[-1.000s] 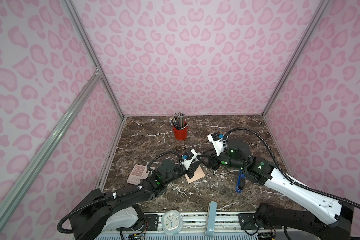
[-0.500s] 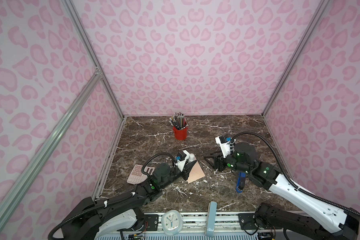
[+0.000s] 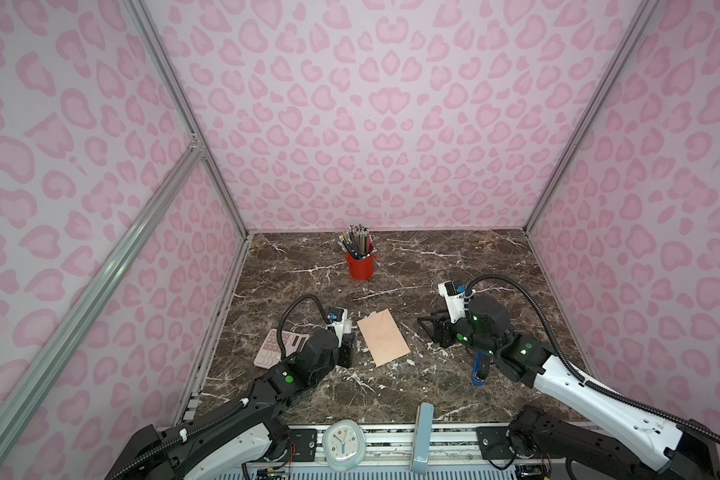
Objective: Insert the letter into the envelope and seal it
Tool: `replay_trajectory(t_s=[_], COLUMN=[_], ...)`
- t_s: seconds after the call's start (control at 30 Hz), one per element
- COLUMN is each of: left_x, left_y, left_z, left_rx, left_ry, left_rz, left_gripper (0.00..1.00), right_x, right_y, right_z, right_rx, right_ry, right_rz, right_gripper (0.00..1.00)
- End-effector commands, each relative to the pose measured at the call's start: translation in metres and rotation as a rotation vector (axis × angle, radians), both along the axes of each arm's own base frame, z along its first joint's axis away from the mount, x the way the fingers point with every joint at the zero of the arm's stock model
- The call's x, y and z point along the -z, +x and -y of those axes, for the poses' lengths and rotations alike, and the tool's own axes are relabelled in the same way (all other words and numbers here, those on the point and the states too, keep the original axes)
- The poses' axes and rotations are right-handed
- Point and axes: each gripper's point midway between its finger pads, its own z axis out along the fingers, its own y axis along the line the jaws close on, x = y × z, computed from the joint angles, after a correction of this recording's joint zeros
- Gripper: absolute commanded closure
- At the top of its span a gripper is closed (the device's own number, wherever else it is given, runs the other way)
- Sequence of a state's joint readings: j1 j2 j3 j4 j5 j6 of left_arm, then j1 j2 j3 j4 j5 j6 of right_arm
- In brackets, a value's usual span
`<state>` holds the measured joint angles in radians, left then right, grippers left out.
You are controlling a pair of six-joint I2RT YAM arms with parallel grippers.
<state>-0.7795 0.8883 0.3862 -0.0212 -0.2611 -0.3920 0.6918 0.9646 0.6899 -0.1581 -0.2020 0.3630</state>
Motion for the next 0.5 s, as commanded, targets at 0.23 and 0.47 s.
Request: replay_trajectory(t_s=[0.23, 0.47], left_x=[0.062, 0.085], left_y=[-0.01, -0.006], left_z=[-0.026, -0.024], left_rx=[-0.132, -0.159], left_ry=[0.079, 0.123], left_rz=[-0.331, -0.445], left_gripper=[0.94, 0.9], right_x=[0.005, 0.007], right_y=[0.005, 0.003], right_z=[-0.001, 0.001], right_rx=[0.014, 0.017], right_ry=[0.005, -0.006], right_rz=[0.007, 0.01], right_gripper=[0.47, 0.47])
